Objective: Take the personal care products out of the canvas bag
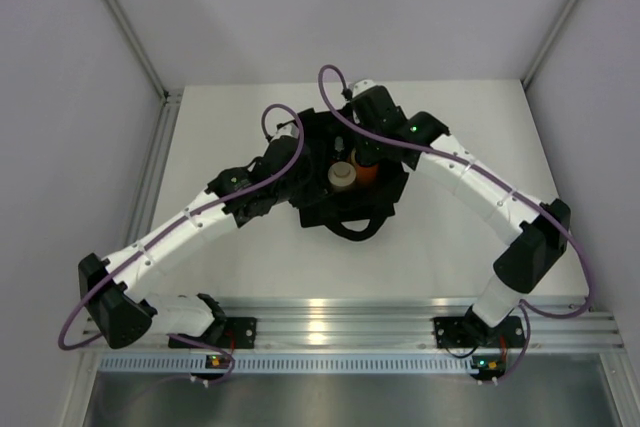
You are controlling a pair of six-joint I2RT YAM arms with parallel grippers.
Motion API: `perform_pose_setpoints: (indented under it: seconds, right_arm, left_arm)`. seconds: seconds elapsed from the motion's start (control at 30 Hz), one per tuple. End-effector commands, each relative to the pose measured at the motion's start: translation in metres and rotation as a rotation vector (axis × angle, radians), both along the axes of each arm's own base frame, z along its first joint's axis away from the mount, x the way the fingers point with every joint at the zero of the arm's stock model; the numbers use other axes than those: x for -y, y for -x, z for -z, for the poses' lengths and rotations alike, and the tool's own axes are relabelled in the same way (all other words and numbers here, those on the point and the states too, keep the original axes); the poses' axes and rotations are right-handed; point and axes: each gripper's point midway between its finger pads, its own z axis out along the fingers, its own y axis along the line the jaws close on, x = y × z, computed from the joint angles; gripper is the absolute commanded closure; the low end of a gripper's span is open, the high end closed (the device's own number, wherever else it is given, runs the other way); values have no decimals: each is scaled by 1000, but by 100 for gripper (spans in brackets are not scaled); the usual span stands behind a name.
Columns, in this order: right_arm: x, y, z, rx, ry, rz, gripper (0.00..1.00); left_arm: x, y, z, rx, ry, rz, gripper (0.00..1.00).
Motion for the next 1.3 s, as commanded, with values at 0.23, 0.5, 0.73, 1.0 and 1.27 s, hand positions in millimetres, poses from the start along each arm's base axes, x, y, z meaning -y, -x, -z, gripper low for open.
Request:
perform_pose_setpoints:
  seconds: [0.23, 0.5, 0.73, 1.0, 1.27]
  right_arm:
    - [-4, 6, -99, 205, -122, -20, 100]
    - [-3, 14, -122, 247, -129, -28, 100]
    - [2, 23, -150, 304, -175, -18, 100]
    - [14, 29, -177, 371, -197, 17, 100]
    - [23, 39, -223, 444, -300, 20, 100]
  left_arm:
    - [10, -3, -15, 28, 42, 29, 100]
    - [12, -3, -15, 23, 44, 30, 100]
    - [13, -3, -15, 16, 51, 30, 100]
    - [14, -3, -16, 11, 59, 25, 100]
    - [11, -4, -19, 22, 62, 10, 100]
